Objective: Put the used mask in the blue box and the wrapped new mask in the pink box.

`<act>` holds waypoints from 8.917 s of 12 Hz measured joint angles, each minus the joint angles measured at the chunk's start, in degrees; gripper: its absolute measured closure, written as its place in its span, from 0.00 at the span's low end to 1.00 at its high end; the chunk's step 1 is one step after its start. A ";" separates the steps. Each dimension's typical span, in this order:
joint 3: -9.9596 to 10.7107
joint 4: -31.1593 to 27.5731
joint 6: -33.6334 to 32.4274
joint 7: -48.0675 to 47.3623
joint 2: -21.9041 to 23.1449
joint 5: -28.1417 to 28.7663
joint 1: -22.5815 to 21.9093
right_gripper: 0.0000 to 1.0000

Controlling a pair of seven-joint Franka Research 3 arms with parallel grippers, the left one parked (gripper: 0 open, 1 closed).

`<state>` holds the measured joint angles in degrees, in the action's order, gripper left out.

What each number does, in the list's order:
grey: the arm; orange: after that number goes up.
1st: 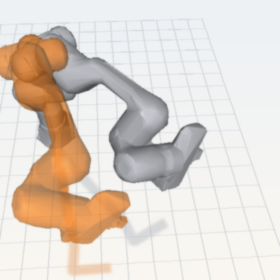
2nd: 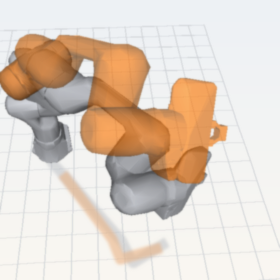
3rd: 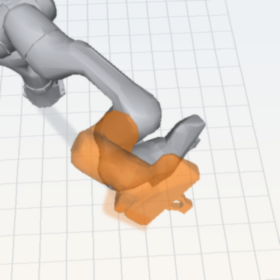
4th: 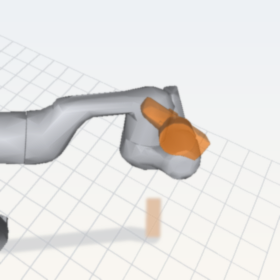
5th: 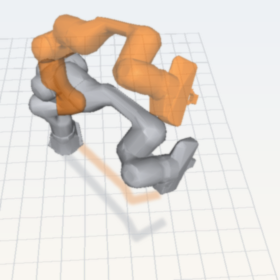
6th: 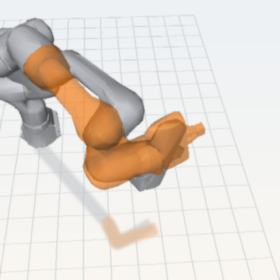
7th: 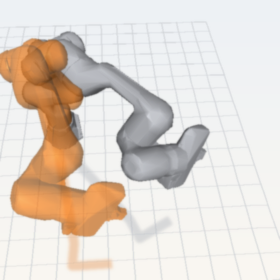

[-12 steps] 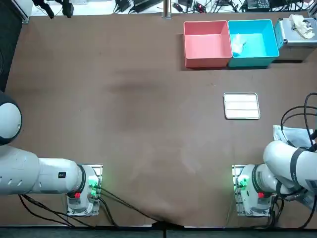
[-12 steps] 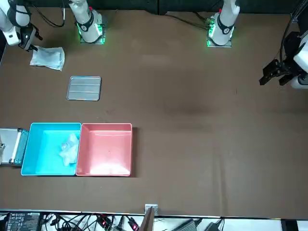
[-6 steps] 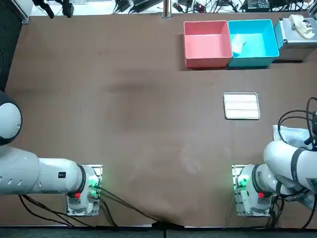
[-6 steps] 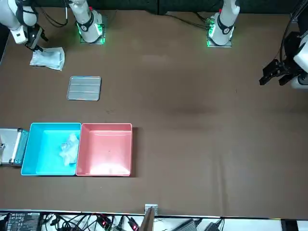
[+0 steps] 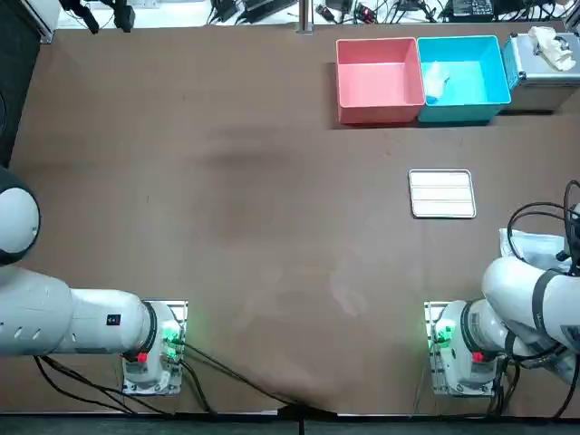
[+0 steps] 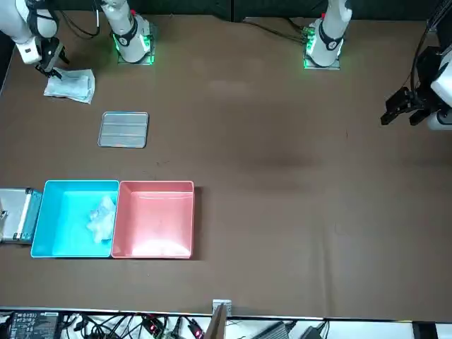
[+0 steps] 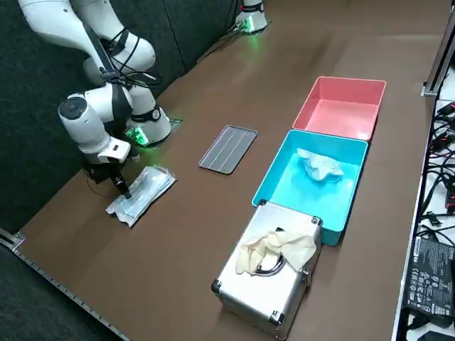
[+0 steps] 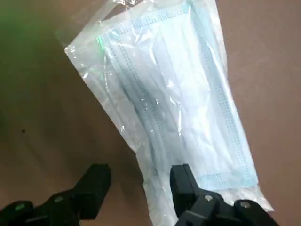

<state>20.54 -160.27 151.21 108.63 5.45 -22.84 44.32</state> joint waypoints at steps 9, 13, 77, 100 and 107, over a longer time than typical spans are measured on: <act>0.01 -1.53 9.74 0.22 -5.06 -0.13 -0.12 0.23; 0.01 -1.53 10.65 0.55 -5.60 -0.15 -0.20 0.35; -52.24 69.79 -26.19 -81.78 -41.89 -5.28 -37.52 0.89; -33.07 75.75 -62.57 -90.68 -16.54 20.54 -38.46 0.00; -20.67 74.79 -68.45 -100.94 -8.97 20.62 -46.83 0.00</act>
<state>-0.13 -85.48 82.76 7.69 -3.52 -2.23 -2.50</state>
